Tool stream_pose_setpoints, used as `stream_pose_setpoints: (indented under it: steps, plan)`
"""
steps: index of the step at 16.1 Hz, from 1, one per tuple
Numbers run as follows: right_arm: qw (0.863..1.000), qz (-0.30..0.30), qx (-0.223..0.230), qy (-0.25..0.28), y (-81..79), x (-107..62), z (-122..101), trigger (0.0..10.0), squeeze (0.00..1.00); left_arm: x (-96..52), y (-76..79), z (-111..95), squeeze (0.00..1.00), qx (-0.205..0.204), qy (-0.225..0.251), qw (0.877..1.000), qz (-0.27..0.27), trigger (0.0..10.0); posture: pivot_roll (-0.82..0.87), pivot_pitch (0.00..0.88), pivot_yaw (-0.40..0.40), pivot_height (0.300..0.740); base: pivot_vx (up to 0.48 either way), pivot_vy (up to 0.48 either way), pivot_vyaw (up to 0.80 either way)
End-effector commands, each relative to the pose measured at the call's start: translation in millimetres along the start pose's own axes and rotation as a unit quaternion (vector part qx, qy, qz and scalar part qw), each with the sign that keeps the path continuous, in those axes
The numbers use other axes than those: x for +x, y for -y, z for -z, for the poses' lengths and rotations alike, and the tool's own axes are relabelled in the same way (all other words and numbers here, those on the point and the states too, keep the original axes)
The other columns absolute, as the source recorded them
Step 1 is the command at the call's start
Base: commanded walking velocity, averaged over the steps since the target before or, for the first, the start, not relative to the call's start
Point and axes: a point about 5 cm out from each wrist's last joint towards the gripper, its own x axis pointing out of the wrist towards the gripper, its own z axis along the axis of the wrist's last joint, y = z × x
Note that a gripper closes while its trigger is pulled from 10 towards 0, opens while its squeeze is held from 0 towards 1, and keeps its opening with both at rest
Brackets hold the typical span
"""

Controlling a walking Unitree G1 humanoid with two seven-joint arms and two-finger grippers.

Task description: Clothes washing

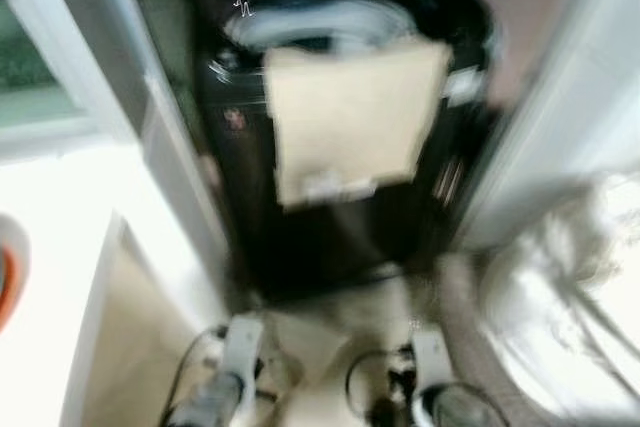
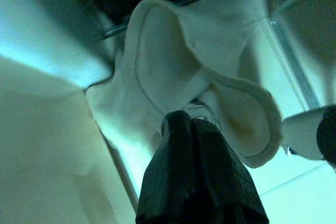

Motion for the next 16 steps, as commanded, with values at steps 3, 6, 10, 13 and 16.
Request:
stream_pose_setpoints:
  steps: [3, 6, 10, 13, 16]
  plan:
    - [1.0, -0.007, -0.02, 0.006, -3.0, 2.4, -8, 10.0, 0.0, 0.6, 0.3, -6, 0.0, 0.011, 0.011, 1.0, 0.0, 10.0, 0.01, 0.063, 0.048, 0.74, 0.0, -0.48, 0.8]
    - [1.0, -0.002, -0.01, 0.016, -2.8, 3.1, -12, 10.0, 0.0, 1.0, -0.5, -7, 0.0, 0.011, 0.009, 1.0, -0.004, 10.0, 0.0, 0.049, 0.05, 0.74, 0.0, -0.48, 0.8]
    - [1.0, 0.005, -0.006, 0.026, 1.5, 2.7, -17, 10.0, 0.0, 0.9, -3.9, -9, 0.0, -0.014, 0.019, 0.999, -0.023, 10.0, 0.01, 0.039, 0.037, 0.74, 0.0, -0.093, 0.2]
    - [1.0, -0.002, -0.006, 0.029, 0.5, 3.0, -19, 10.0, 0.74, 0.2, -9.0, -11, 0.0, -0.02, 0.027, 0.999, -0.037, 10.0, 0.01, 0.036, 0.031, 0.74, 0.0, 0.0, 0.0]
    - [0.999, 0.017, 0.006, 0.041, 3.2, 3.0, -23, 10.0, 1.0, -1.2, -15.7, -10, 0.0, -0.025, 0.029, 0.998, -0.045, 10.0, 0.01, 0.037, 0.032, 0.74, 0.0, 0.0, 0.0]
